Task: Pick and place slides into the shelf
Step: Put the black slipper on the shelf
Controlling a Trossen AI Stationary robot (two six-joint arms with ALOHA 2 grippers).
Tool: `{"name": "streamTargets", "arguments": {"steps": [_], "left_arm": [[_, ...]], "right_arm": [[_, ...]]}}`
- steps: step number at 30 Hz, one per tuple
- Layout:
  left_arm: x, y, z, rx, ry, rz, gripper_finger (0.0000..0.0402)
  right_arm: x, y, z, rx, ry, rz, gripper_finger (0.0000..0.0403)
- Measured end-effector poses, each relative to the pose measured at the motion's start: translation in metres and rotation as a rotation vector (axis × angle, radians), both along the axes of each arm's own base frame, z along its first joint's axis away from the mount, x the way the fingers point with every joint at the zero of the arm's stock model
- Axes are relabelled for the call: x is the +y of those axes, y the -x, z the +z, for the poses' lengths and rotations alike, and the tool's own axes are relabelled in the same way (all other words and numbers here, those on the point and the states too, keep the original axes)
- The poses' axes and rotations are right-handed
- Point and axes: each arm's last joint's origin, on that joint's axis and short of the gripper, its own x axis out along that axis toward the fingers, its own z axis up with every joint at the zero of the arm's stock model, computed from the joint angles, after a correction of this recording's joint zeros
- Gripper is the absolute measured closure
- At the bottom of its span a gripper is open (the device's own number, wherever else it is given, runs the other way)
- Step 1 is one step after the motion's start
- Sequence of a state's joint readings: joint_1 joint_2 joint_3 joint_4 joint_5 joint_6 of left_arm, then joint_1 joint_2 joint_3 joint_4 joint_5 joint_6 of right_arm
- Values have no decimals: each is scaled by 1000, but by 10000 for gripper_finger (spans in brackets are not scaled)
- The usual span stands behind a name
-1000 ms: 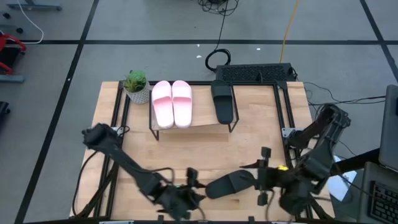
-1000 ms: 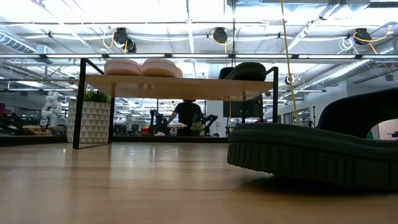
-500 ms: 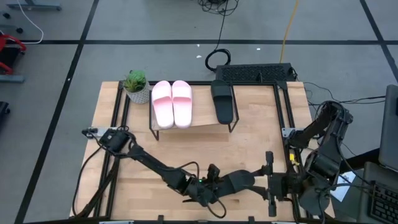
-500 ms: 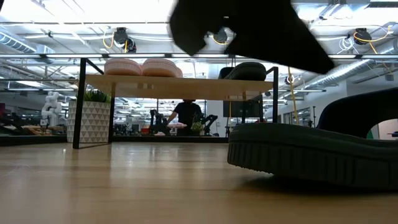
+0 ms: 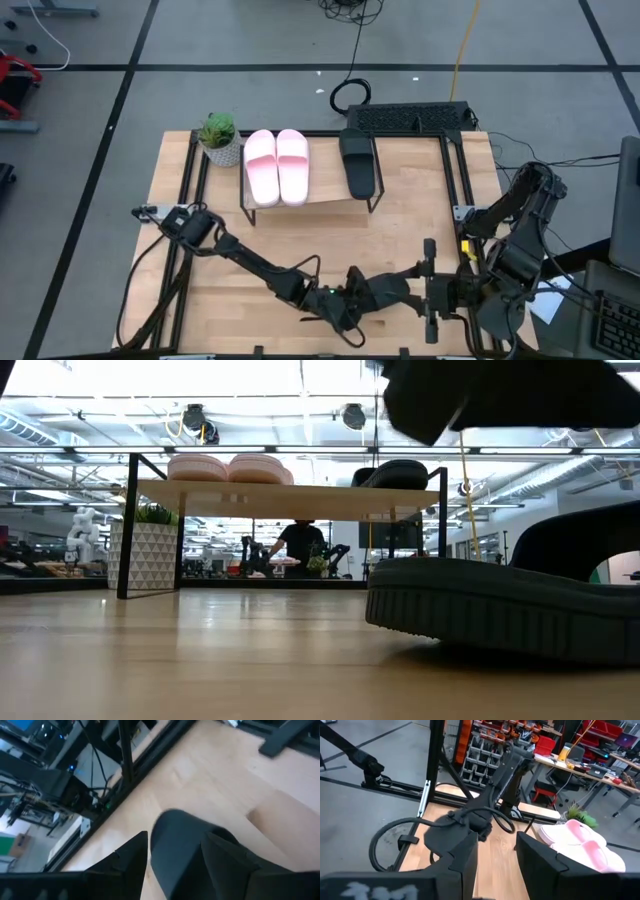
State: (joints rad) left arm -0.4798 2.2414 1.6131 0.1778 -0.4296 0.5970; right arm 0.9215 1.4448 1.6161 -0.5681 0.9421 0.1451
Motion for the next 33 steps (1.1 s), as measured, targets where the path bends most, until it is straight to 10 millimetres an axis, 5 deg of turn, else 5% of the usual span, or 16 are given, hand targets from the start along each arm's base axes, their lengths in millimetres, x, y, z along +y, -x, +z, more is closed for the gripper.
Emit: {"name": "streamTargets", "arguments": {"steps": [9, 25, 33], "left_arm": [[1, 1, -3, 39, -12, -35, 211], [5, -8, -40, 46, -97, 15, 211], [13, -13, -37, 15, -98, 38, 211]], "right_arm": [[1, -1, 3, -17, 16, 13, 280], [2, -1, 4, -29, 13, 17, 280], [2, -1, 4, -29, 17, 18, 280]]}}
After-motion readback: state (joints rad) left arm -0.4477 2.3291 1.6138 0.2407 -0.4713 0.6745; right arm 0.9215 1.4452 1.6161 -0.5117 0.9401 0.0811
